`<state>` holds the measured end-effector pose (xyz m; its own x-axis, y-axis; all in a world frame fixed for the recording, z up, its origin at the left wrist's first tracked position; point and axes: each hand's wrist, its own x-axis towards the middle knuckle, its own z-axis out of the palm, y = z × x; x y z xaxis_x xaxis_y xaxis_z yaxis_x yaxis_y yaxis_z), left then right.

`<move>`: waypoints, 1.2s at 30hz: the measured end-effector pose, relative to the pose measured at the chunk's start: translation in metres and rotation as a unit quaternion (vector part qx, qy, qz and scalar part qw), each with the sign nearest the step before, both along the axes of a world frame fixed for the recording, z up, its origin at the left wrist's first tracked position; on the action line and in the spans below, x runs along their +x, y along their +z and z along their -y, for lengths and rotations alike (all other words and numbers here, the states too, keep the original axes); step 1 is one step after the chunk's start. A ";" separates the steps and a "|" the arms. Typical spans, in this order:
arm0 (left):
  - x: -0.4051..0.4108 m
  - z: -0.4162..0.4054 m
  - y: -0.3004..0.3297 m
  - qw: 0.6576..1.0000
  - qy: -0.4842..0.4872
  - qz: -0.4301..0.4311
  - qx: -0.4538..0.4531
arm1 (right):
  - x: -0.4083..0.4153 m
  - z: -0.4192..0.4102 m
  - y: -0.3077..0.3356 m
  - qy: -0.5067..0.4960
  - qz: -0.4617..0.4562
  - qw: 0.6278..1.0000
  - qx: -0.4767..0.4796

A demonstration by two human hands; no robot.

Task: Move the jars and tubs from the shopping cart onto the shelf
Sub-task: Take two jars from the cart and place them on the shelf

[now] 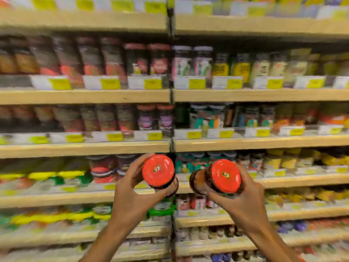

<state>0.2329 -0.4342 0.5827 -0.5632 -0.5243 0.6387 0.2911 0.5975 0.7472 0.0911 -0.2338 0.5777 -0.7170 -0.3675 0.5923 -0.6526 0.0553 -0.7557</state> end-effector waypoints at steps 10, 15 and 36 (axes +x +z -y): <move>0.180 0.056 0.026 0.971 0.237 -0.029 0.010 | 0.088 0.145 0.031 0.238 -0.030 0.971 0.014; 0.265 0.082 0.037 0.957 0.287 -0.041 -0.009 | 0.170 0.200 0.045 0.298 -0.060 0.953 0.008; 0.427 0.286 0.087 0.964 0.242 -0.093 -0.054 | 0.342 0.395 0.083 0.277 -0.087 0.955 -0.056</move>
<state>0.6596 -0.7200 0.6692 -0.1386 -0.6221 0.7706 0.0818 0.7682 0.6349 0.4327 -0.6285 0.6606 -0.3180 -0.5900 0.7421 -0.6742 -0.4096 -0.6146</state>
